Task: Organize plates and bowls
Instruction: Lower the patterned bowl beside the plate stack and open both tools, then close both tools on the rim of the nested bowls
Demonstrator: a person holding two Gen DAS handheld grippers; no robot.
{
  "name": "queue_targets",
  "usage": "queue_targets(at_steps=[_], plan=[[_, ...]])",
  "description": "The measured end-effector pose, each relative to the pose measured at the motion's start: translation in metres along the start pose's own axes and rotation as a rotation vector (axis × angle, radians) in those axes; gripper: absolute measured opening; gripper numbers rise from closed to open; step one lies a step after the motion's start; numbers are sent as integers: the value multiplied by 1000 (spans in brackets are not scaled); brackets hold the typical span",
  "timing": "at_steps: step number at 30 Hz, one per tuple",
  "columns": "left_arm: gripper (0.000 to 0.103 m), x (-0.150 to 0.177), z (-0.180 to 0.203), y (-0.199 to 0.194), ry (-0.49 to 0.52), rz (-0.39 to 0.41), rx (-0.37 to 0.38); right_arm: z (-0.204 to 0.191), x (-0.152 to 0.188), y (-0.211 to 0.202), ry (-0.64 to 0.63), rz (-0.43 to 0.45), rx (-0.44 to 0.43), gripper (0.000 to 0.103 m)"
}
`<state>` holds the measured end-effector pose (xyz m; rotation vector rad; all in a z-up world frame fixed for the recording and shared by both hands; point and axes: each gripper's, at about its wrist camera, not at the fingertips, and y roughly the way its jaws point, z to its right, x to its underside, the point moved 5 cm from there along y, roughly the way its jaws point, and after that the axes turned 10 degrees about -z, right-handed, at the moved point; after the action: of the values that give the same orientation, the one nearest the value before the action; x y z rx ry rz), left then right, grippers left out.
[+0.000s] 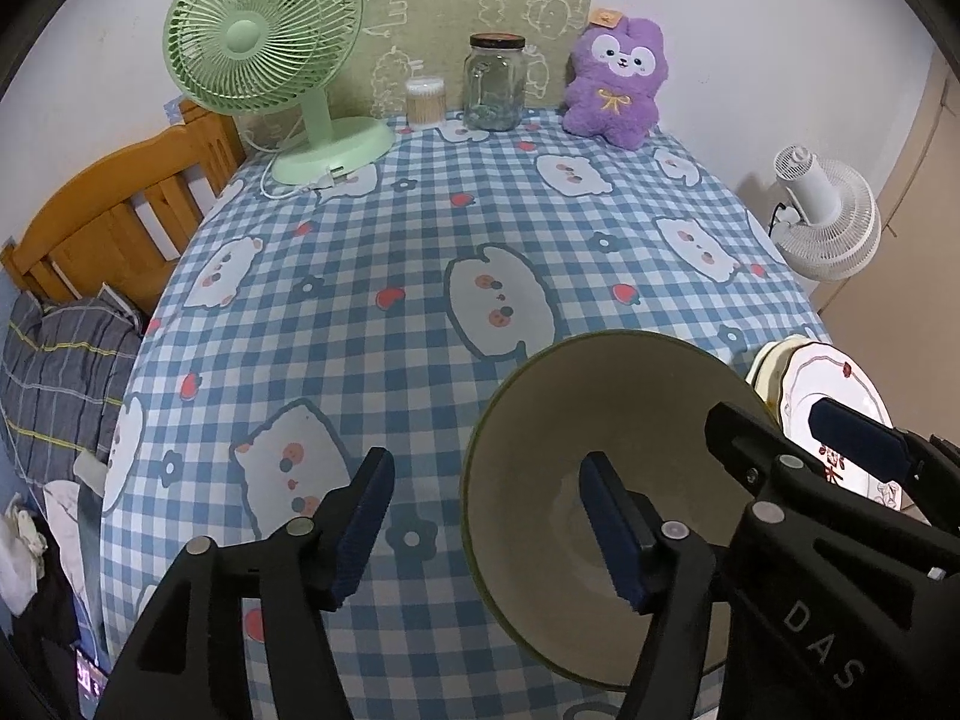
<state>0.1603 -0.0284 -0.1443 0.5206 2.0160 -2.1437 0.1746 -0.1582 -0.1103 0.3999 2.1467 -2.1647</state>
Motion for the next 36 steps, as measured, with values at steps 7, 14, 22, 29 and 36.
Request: queue_targets(at_steps=[7,14,22,29,36], plan=[[71,3,5,13,14,-28,8,-1,0,14,-4,-26,-17,63],[72,3,6,25,8,-51,24,-4,1,30,-7,-60,-37,63],[73,4,7,35,0,-71,37,-3,0,44,-3,-90,-47,63],[71,6,7,41,-5,-79,47,-2,0,53,15,-106,-63,62],[64,5,13,42,-4,-85,88,-5,-1,55,-2,-116,-108,50]])
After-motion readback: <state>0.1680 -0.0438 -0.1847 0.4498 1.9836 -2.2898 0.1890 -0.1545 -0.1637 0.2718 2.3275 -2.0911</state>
